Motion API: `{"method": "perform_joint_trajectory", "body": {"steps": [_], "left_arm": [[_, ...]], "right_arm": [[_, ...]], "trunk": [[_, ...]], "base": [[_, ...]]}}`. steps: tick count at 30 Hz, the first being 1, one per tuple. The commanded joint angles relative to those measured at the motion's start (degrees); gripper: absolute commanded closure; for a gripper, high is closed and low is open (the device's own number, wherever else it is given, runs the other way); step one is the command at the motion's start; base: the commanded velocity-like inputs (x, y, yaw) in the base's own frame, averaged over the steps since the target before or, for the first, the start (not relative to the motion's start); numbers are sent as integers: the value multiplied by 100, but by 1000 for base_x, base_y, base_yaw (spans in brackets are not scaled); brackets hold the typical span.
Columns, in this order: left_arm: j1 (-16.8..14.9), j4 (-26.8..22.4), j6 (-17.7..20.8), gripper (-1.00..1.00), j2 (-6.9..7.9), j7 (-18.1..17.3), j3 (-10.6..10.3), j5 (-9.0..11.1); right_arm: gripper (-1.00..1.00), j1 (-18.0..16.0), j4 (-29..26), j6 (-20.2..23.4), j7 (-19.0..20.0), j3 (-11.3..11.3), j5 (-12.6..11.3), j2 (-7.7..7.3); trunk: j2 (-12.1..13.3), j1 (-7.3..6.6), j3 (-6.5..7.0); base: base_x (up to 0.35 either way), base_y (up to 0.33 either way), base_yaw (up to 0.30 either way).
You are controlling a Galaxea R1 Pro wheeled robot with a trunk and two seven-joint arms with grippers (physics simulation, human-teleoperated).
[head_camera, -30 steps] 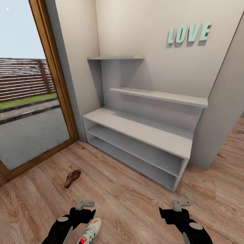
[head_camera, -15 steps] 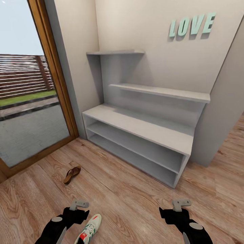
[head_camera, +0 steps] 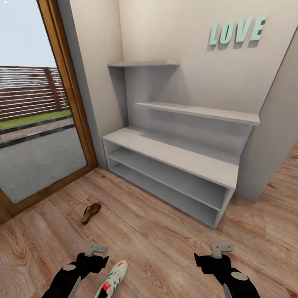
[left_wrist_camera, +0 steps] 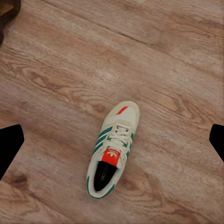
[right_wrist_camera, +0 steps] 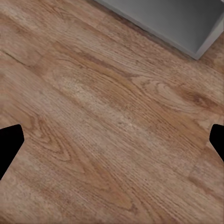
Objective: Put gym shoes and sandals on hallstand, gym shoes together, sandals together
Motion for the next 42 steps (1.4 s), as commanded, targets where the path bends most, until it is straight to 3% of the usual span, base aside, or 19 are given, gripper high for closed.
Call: {"method": "perform_joint_trajectory", "body": {"steps": [1, 13, 42], "left_arm": [[-3, -7, 28, -100, 4, -11, -5, -6], [-3, -7, 28, -100, -5, 5, -3, -3], [-3, -7, 28, -100, -9, 13, -3, -2]], "right_arm": [[-100, -3, -7, 31, -2, 2, 8, -1], [-100, -3, -7, 31, -2, 2, 8, -1], [-100, -3, -7, 31, 0, 21, 8, -1]], "trunk": [[-3, -1, -5], [-3, -1, -5], [-3, -1, -5]], "base": [[-6, 19, 0], [33, 159, 0], [10, 37, -26]]}}
